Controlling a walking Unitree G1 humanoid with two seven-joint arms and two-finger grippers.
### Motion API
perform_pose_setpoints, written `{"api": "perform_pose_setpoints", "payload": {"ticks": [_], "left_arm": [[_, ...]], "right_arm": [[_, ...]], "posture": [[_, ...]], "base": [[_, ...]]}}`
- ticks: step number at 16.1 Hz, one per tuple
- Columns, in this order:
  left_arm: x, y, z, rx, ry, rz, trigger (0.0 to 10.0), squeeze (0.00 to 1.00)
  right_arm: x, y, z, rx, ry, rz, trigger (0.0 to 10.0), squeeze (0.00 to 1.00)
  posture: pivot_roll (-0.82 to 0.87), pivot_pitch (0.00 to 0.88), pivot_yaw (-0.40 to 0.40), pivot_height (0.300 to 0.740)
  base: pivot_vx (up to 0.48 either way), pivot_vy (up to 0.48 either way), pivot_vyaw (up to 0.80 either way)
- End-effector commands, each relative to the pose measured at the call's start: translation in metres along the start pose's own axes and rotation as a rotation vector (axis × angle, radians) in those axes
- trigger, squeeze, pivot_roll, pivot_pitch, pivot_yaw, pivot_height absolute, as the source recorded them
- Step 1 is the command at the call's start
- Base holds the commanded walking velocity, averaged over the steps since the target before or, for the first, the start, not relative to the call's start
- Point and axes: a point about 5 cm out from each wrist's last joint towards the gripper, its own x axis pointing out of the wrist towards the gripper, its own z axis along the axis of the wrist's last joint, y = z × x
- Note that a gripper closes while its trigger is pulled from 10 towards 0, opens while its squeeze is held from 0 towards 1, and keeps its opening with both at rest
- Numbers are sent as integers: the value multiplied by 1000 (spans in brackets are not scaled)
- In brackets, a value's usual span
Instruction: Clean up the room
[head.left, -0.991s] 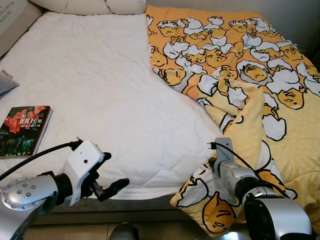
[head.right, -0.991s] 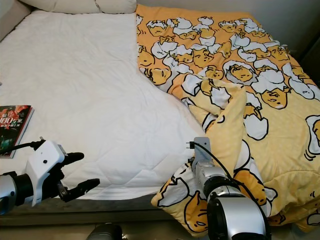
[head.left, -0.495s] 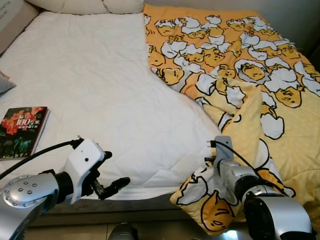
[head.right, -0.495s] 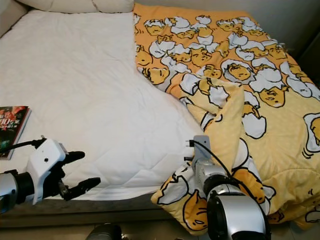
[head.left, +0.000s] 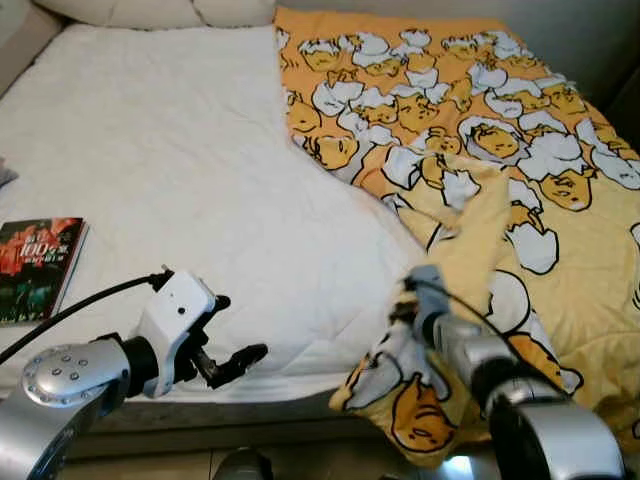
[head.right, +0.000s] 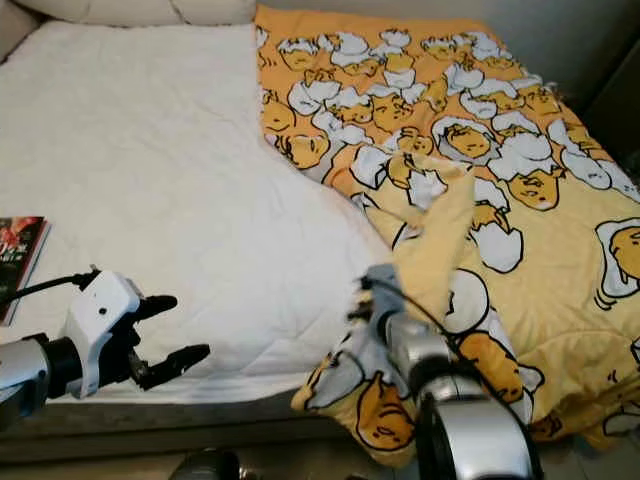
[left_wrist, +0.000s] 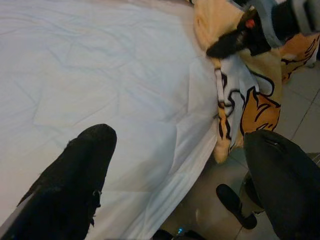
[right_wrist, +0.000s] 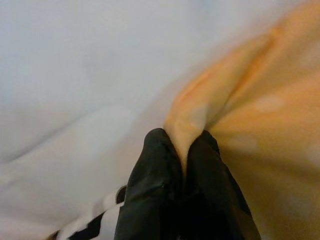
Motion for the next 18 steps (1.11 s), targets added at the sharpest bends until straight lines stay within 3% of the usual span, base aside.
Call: {"api": "perform_pose_setpoints", "payload": {"ticks": [1,4,5,7,8,9,10,11,12,13,14,18], "left_arm": [[1,-2,1,5,-8,-1,10000,0],[2,-4,0,4,-9,-20,10000,0],[2,-5,-1,7,-6,-29,10000,0],[2,-5,-1,9,-4,-30,10000,0],[2,-3,-1,14,-6,-28,10000,0],[2,-2,-1,16,-6,-29,10000,0],[3,-1,-1,17,-5,-29,10000,0],[3,-1,-1,18,-4,-30,10000,0],[3,-1,-1,20,-4,-31,10000,0],[4,0,0,23,-5,-32,10000,0],[5,1,1,28,-6,-32,10000,0],[6,3,1,34,-6,-27,10000,0]], "right_arm": [[-5,3,-5,-78,-23,148,0,0],[-37,0,-42,-286,-4,429,0,0],[-49,-1,-56,-352,5,476,0,0],[-57,0,-64,-380,7,503,0,0],[-81,7,-98,-509,101,613,0,0],[-86,8,-111,-582,146,618,0,0],[-86,7,-116,-595,159,600,0,0],[-84,6,-120,-600,160,556,3216,0],[-81,4,-121,-592,154,508,8784,0],[-76,3,-117,-519,132,457,10000,106],[-66,3,-108,-431,76,397,10000,1000],[-61,-4,-93,-403,-26,351,10000,1000]], "posture": [[278,62,-63,740],[264,40,-64,740],[262,35,-64,740],[260,29,-62,740],[260,23,-58,740],[260,18,-53,740],[260,18,-53,740],[260,17,-52,740],[260,16,-51,740],[262,15,-51,740],[261,18,-50,740],[257,17,-49,740]], "base": [[0,0,0],[0,0,0],[0,0,0],[0,0,0],[0,0,0],[0,0,0],[0,0,0],[0,0,0],[0,0,0],[0,0,0],[0,0,0],[0,0,0]]}}
